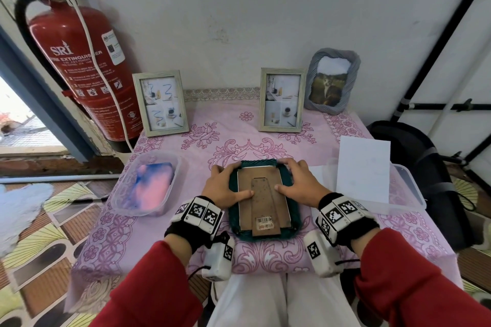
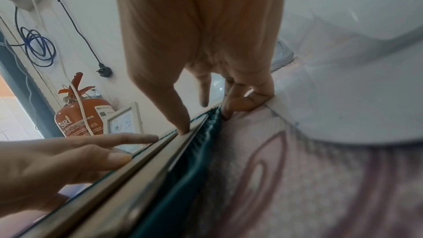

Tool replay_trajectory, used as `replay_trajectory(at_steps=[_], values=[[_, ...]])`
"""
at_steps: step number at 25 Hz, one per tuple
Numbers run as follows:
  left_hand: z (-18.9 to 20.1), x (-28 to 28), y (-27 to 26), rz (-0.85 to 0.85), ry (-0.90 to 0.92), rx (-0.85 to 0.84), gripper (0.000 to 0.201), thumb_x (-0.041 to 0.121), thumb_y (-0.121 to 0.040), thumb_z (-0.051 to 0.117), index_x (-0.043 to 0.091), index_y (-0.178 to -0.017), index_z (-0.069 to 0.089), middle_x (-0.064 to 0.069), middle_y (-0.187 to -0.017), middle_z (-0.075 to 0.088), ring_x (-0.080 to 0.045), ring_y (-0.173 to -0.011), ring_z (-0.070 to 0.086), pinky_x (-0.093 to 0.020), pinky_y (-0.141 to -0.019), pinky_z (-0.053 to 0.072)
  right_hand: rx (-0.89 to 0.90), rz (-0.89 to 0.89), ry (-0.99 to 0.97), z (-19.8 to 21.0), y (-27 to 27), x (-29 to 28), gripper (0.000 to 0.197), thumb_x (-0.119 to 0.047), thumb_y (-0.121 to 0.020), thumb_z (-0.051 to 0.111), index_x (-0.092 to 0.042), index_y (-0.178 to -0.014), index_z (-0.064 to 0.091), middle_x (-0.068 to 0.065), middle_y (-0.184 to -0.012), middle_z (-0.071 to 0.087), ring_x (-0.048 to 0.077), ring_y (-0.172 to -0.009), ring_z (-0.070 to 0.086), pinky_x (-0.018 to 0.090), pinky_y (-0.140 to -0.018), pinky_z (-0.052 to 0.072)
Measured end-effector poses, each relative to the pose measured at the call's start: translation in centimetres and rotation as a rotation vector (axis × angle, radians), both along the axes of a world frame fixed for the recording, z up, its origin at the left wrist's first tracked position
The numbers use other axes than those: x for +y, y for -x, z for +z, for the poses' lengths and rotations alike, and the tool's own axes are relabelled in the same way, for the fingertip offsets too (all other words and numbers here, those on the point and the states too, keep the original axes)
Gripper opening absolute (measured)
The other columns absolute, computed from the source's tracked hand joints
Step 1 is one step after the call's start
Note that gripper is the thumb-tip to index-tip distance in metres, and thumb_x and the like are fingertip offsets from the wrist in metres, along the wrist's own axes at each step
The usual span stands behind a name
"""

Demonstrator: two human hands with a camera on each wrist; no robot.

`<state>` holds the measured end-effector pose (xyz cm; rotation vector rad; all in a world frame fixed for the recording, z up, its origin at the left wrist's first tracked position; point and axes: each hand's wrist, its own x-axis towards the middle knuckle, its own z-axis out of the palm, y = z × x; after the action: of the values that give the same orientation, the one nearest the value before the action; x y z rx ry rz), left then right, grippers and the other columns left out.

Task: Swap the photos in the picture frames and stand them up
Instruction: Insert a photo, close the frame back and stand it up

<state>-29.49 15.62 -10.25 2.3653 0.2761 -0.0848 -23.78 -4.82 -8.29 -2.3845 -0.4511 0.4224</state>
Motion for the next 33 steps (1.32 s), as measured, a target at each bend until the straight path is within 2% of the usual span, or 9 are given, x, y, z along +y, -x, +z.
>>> replay_trajectory(at_steps=[9, 13, 18, 21, 24, 26, 28, 30, 33], values=[[-0.1, -0.1, -0.1, -0.007, -0.057, -0.016, 0.073, 0.040, -0.069, 0.078, 0.029, -0.132, 0.043, -0.008, -0.121, 0.035, -0.029, -0.112, 0.052, -0.033, -0.103, 0.041, 0.036, 0.002, 0.016, 0.3, -0.5, -0.1, 0.062, -0.020, -0.079, 0.070, -0.022, -0.135, 0.042, 0.014, -0.122, 0.036, 0.028, -0.114, 0.047, 0.032, -0.108, 0.035], [-0.1, 0.0, 0.1, -0.012, -0.056, -0.012, 0.074, 0.043, -0.070, 0.077, 0.030, -0.133, 0.041, -0.008, -0.122, 0.035, -0.029, -0.113, 0.051, -0.034, -0.104, 0.041, 0.024, 0.010, -0.002, 0.4, -0.7, -0.1, 0.062, -0.019, -0.078, 0.071, -0.020, -0.134, 0.044, 0.009, -0.112, 0.035, 0.017, -0.099, 0.042, 0.026, -0.103, 0.034], [0.0, 0.0, 0.4, -0.016, -0.042, 0.005, 0.080, 0.046, -0.072, 0.074, 0.030, -0.140, 0.034, -0.010, -0.126, 0.033, -0.028, -0.115, 0.048, -0.034, -0.107, 0.038, 0.005, 0.028, 0.002, 0.9, -0.4, -0.4, 0.063, -0.020, -0.078, 0.073, -0.019, -0.134, 0.045, 0.013, -0.113, 0.039, 0.015, -0.097, 0.039, 0.027, -0.103, 0.035], [0.6, -0.1, 1.1, 0.015, 0.142, 0.010, 0.082, 0.041, -0.077, 0.071, 0.022, -0.144, 0.028, -0.012, -0.130, 0.033, -0.021, -0.113, 0.046, -0.030, -0.106, 0.039, 0.050, 0.015, -0.001, 1.5, 0.2, -0.5, 0.062, -0.023, -0.084, 0.066, -0.017, -0.139, 0.037, 0.016, -0.123, 0.038, 0.020, -0.106, 0.044, 0.030, -0.107, 0.034], [1.0, -0.8, 2.8, 0.119, 0.303, -0.055, 0.061, 0.025, -0.082, 0.070, 0.012, -0.135, 0.043, -0.015, -0.131, 0.041, -0.024, -0.116, 0.049, -0.035, -0.104, 0.042, 0.048, 0.001, 0.055, 1.5, 2.0, -0.5, 0.058, -0.027, -0.089, 0.059, -0.016, -0.140, 0.034, 0.018, -0.134, 0.033, 0.032, -0.126, 0.037, 0.041, -0.111, 0.030], [0.9, -1.4, 4.7, 0.169, 0.180, -0.131, 0.040, 0.022, -0.082, 0.069, 0.015, -0.119, 0.056, -0.010, -0.121, 0.047, -0.020, -0.110, 0.051, -0.031, -0.102, 0.042, -0.051, -0.023, 0.013, 1.2, 3.9, -0.8, 0.048, -0.021, -0.087, 0.061, -0.014, -0.132, 0.044, 0.013, -0.126, 0.039, 0.029, -0.122, 0.039, 0.041, -0.107, 0.035], [0.8, -2.2, 7.0, 0.171, 0.096, -0.188, 0.029, 0.024, -0.080, 0.070, 0.018, -0.107, 0.060, -0.002, -0.108, 0.049, -0.015, -0.100, 0.052, -0.028, -0.095, 0.044, -0.162, -0.055, -0.066, 0.7, 6.0, -1.6, 0.032, -0.012, -0.083, 0.063, -0.014, -0.115, 0.057, 0.006, -0.108, 0.048, 0.022, -0.106, 0.048, 0.036, -0.097, 0.043], [0.5, -2.9, 9.1, 0.164, 0.041, -0.223, 0.025, 0.025, -0.078, 0.072, 0.018, -0.099, 0.061, 0.002, -0.099, 0.049, -0.013, -0.092, 0.052, -0.023, -0.087, 0.045, -0.223, -0.048, -0.096, 0.3, 8.0, -2.6, 0.023, -0.007, -0.079, 0.066, -0.015, -0.100, 0.062, 0.003, -0.091, 0.056, 0.016, -0.085, 0.052, 0.031, -0.082, 0.048], [-0.4, -3.8, 11.0, 0.161, -0.051, -0.274, 0.026, 0.025, -0.077, 0.072, 0.014, -0.099, 0.065, 0.001, -0.093, 0.053, -0.013, -0.088, 0.054, -0.022, -0.083, 0.046, -0.253, -0.010, -0.063, -0.5, 9.6, -3.6, 0.022, -0.009, -0.075, 0.069, -0.016, -0.095, 0.062, -0.001, -0.084, 0.055, 0.016, -0.082, 0.053, 0.028, -0.076, 0.048]])
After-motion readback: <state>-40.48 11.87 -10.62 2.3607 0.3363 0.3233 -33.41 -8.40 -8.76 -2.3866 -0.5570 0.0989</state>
